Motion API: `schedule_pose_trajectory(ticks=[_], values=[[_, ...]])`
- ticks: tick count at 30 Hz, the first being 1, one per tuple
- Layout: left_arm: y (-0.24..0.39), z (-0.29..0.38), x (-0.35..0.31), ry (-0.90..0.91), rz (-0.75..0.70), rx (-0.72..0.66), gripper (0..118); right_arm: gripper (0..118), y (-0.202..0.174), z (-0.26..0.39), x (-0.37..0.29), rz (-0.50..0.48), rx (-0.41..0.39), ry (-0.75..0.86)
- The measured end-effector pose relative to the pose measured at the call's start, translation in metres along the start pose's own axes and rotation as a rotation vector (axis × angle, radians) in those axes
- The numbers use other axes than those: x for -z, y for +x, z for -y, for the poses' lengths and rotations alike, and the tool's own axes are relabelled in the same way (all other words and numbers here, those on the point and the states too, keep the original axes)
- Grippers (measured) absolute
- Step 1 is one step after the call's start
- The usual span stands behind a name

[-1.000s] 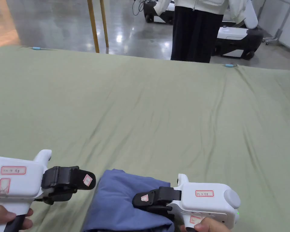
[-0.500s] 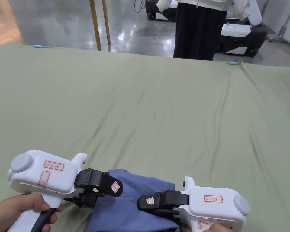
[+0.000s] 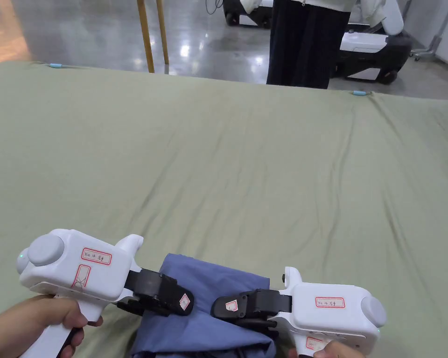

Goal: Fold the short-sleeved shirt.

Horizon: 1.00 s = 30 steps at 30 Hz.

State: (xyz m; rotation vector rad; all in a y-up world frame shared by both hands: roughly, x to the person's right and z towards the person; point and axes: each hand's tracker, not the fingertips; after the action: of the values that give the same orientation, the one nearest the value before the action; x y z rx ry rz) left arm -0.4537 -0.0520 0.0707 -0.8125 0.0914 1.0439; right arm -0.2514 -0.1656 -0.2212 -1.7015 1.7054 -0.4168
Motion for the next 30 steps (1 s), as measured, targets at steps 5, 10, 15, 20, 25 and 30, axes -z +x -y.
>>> schedule_pose_trajectory(ticks=[5, 10, 15, 20, 25, 30], values=[[0.01, -0.012, -0.024, -0.013, -0.06, 0.06, 36, 1, -0.012, 0.005, -0.014, -0.031, -0.063, 0.027], [-0.007, -0.03, -0.093, 0.017, -0.156, 0.053, 35, 1, -0.026, 0.016, -0.028, -0.073, -0.109, 0.037], [-0.06, -0.042, -0.155, -0.011, -0.233, -0.04, 35, 1, -0.042, 0.029, -0.043, -0.089, -0.156, 0.038], [-0.111, -0.055, -0.183, -0.042, -0.313, -0.103, 35, 1, -0.056, 0.044, -0.054, -0.066, -0.192, 0.03], [-0.141, -0.057, -0.168, -0.053, -0.353, -0.155, 35, 1, -0.07, 0.056, -0.061, -0.007, -0.255, 0.052], [-0.117, -0.035, -0.197, 0.08, -0.381, -0.09, 118, 1, -0.09, 0.062, -0.084, 0.171, -0.352, 0.183]])
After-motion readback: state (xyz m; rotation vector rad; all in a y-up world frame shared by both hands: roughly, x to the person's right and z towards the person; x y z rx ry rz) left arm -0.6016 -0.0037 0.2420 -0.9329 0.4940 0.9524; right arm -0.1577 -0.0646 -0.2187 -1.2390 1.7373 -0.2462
